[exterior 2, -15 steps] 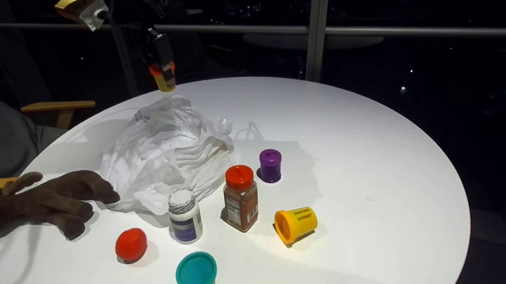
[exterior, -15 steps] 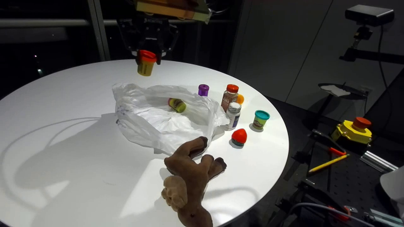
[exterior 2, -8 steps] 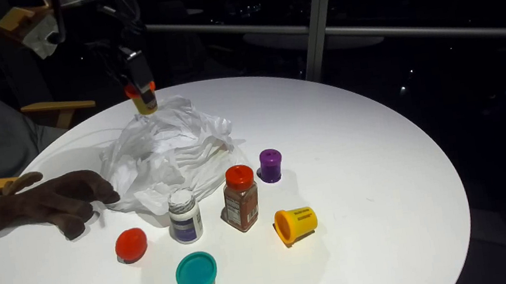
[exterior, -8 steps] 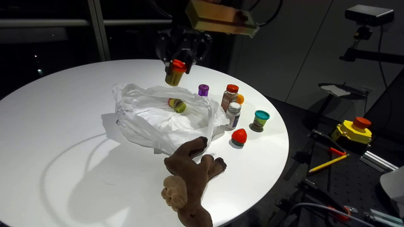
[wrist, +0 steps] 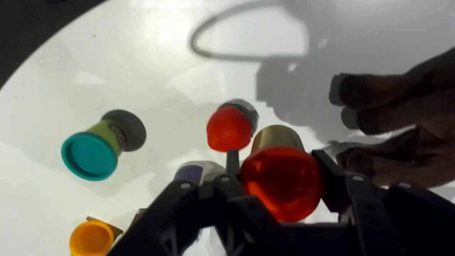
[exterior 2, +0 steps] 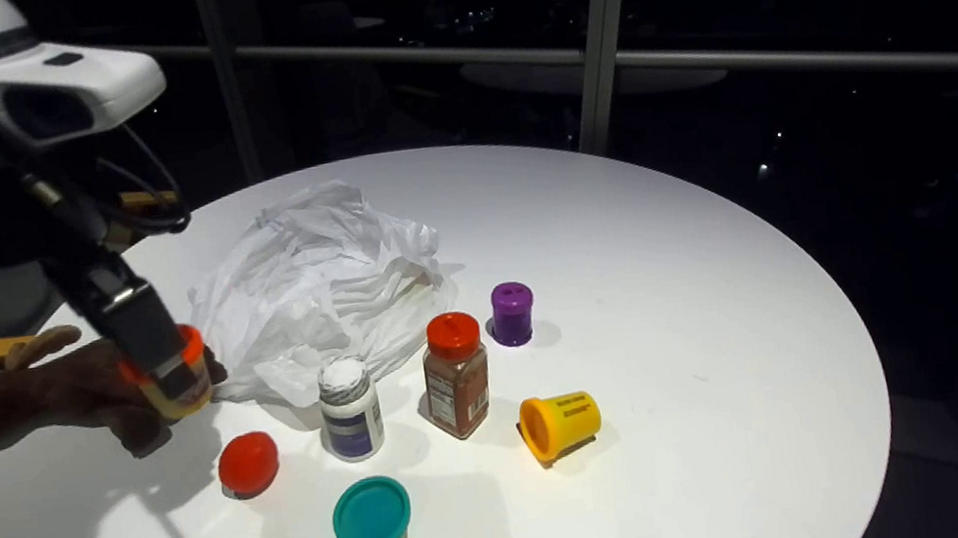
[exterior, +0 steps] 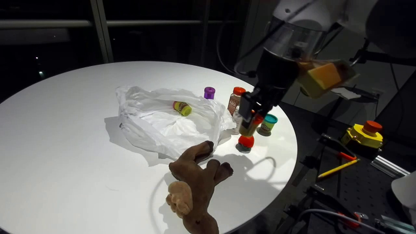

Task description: Pick the object in the plastic bag and put them on the table

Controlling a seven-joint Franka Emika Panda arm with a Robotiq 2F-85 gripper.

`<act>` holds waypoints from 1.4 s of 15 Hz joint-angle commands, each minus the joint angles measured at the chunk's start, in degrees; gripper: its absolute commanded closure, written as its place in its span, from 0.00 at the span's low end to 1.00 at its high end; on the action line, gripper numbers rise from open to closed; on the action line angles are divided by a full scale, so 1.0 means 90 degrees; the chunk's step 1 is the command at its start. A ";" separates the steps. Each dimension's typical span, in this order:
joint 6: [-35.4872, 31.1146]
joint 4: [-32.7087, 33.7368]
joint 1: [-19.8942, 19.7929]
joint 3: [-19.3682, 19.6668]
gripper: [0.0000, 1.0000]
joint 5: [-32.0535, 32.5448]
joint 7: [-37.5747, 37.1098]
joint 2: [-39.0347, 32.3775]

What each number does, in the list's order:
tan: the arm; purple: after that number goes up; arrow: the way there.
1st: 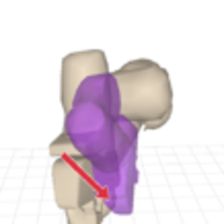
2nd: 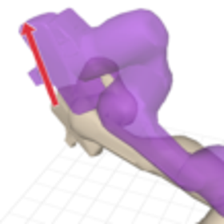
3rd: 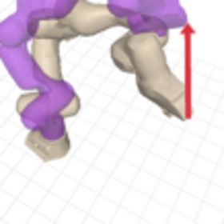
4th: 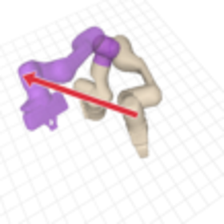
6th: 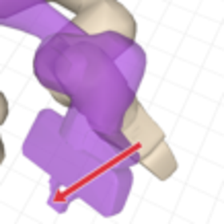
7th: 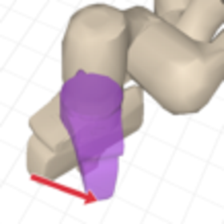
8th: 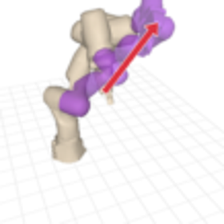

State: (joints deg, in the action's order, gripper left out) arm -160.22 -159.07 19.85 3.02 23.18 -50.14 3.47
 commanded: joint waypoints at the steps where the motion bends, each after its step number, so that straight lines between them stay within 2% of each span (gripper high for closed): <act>1: -0.0005 -0.0122 -0.0010 -0.0077 0.77 0.0626 -0.0261 0.0078; 3: -0.0098 -0.0086 -0.0064 -0.0097 0.77 0.1236 -0.0426 0.0019; 7: 0.0004 0.0187 0.0008 -0.0100 0.77 0.1886 -0.0473 -0.0421; 14: -0.0675 0.0627 0.0025 -0.0047 0.77 0.1960 -0.0042 -0.1467; 19: -0.1095 0.0839 0.0069 -0.0011 0.77 0.2111 -0.0006 -0.1723; 20: -0.1081 0.0855 0.0071 -0.0019 0.27 0.2116 0.0016 -0.1738; 21: -0.1032 0.0879 0.0110 0.0011 0.27 0.2209 -0.0038 -0.1733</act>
State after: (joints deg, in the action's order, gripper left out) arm -168.59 -152.47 20.06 2.59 40.82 -50.30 -11.49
